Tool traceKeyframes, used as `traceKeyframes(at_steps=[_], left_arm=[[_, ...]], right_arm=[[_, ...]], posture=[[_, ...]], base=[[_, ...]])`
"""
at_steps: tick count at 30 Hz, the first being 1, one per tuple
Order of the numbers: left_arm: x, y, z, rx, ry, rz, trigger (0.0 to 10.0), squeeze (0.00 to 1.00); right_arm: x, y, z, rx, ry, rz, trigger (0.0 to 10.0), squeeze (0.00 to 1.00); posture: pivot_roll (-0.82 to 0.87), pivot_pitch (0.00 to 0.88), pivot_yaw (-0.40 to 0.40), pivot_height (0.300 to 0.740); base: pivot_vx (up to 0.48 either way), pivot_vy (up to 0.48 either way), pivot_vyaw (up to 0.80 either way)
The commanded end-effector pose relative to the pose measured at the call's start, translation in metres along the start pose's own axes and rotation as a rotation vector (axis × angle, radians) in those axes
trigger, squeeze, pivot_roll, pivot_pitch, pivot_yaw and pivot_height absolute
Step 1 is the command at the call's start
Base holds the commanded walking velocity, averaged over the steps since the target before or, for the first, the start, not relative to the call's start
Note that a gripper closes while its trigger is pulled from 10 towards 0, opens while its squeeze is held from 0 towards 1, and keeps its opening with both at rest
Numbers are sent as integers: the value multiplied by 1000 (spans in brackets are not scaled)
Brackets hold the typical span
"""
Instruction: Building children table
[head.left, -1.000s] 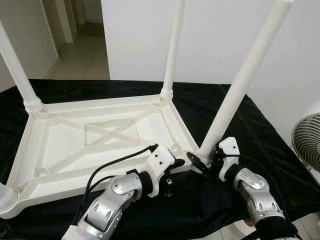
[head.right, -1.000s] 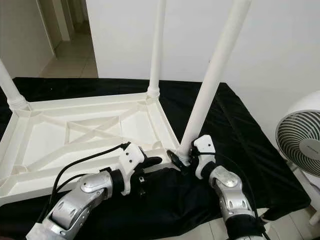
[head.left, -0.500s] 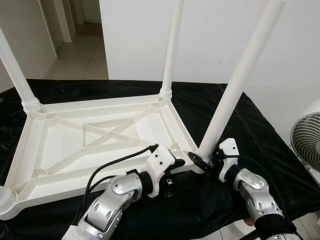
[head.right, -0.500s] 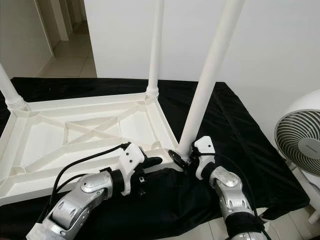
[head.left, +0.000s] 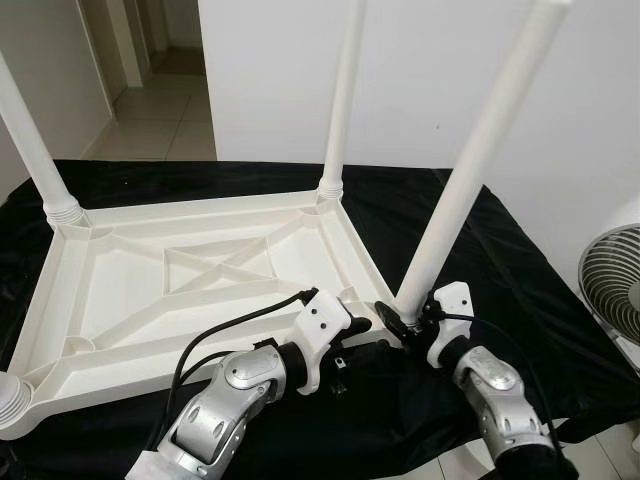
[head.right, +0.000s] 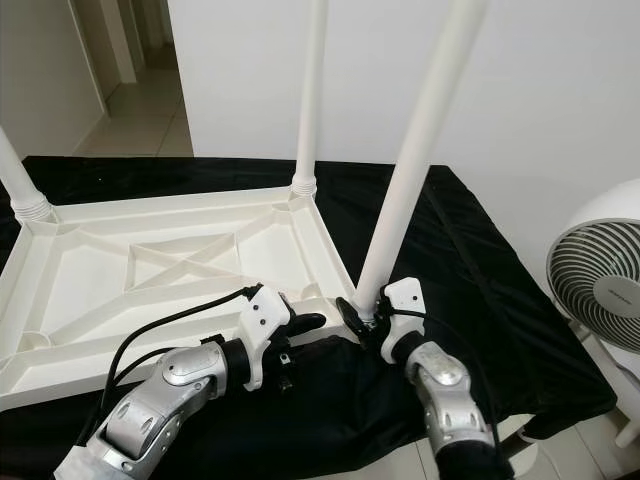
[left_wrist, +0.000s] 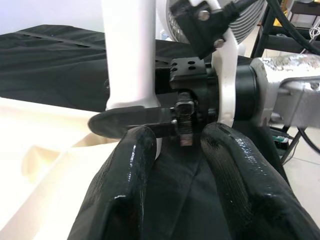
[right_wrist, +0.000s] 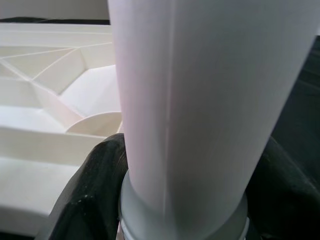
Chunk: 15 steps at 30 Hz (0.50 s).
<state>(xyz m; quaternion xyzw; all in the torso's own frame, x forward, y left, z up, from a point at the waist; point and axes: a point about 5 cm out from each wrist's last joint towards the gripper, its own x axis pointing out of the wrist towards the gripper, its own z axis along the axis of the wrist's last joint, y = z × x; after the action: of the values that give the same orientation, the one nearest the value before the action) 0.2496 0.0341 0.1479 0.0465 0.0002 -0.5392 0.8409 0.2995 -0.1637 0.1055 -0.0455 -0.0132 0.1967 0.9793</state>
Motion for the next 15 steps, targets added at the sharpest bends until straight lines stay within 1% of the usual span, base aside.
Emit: traceKeyframes(at_steps=[1,2,3,6,8,9,10,12,13,14,15], left_arm=[[2,-1,1,2,2,-23,10000,0],[2,-1,1,2,0,-22,10000,0],[2,-1,1,2,0,-22,10000,0],[2,-1,1,1,-1,-22,10000,0],[2,-1,1,1,-1,-22,10000,0],[2,-2,1,1,-1,-23,10000,0],[2,-2,1,1,-1,-23,10000,0],[3,-3,0,-1,-4,-24,10000,0],[3,-4,0,-2,-5,-24,10000,0],[3,-4,0,-2,-5,-24,10000,0],[3,-4,0,-3,-5,-24,10000,0]], right_arm=[[-2,1,-8,21,51,-41,10000,0],[-3,1,-8,37,44,-128,10000,0],[-3,1,-8,37,44,-128,10000,0],[-5,1,-11,50,72,-347,10000,0],[-5,1,-11,50,72,-347,10000,0],[-6,4,-13,62,86,-398,10000,0],[-6,4,-13,62,86,-398,10000,0],[-4,16,-15,114,96,-445,10000,0],[-2,23,-15,136,96,-435,10000,0],[-2,23,-15,136,96,-435,10000,0],[-1,26,-12,125,88,-419,10000,0]], posture=[[-11,0,-31,740],[-12,0,-33,740],[-12,0,-33,740],[-11,1,-38,740],[-11,1,-38,740],[-11,1,-38,740],[-11,1,-38,740],[-5,0,-49,740],[-6,0,-51,740],[-6,0,-51,740],[-8,0,-50,740]], base=[[0,0,0],[0,0,0],[0,0,0],[0,0,0],[0,0,0],[0,0,0],[0,0,0],[0,0,0],[0,0,0],[0,0,0],[0,0,0]])
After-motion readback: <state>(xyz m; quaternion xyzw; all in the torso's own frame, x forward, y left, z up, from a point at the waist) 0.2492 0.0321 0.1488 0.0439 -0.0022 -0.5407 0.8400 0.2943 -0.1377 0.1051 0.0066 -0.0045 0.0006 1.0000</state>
